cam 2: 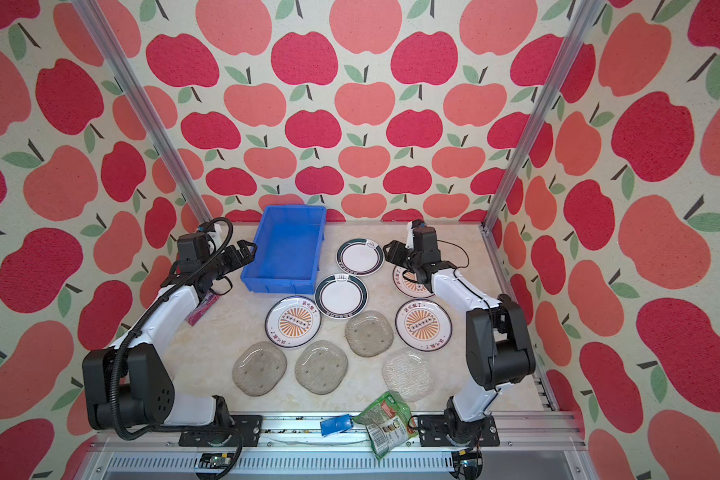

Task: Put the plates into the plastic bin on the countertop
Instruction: 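Move the right gripper to the white plate while the left gripper nears the bin, then grasp the edge of the green-rimmed white plate with the right gripper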

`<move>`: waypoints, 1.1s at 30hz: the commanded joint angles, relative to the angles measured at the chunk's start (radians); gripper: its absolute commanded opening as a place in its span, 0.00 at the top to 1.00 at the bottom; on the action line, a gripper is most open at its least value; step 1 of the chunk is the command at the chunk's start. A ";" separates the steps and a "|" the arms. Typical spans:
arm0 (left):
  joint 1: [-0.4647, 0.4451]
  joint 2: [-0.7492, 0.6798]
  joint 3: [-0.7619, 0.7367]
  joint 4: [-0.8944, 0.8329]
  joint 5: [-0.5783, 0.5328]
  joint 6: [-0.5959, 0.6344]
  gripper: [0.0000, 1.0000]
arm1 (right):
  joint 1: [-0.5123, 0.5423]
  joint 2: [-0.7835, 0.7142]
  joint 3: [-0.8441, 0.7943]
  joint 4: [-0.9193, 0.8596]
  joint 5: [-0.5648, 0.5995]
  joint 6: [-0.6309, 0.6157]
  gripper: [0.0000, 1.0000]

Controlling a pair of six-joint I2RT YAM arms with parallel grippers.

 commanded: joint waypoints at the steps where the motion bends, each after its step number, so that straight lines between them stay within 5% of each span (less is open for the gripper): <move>1: -0.020 0.023 0.070 0.002 0.103 -0.039 0.01 | 0.006 0.065 0.013 0.055 -0.112 0.143 0.46; 13: -0.048 0.074 0.087 0.031 0.135 -0.033 0.01 | 0.004 0.212 0.007 0.134 -0.117 0.271 0.57; 33: -0.040 0.115 0.067 0.107 0.199 -0.050 0.01 | 0.011 0.359 0.115 0.111 -0.050 0.337 0.59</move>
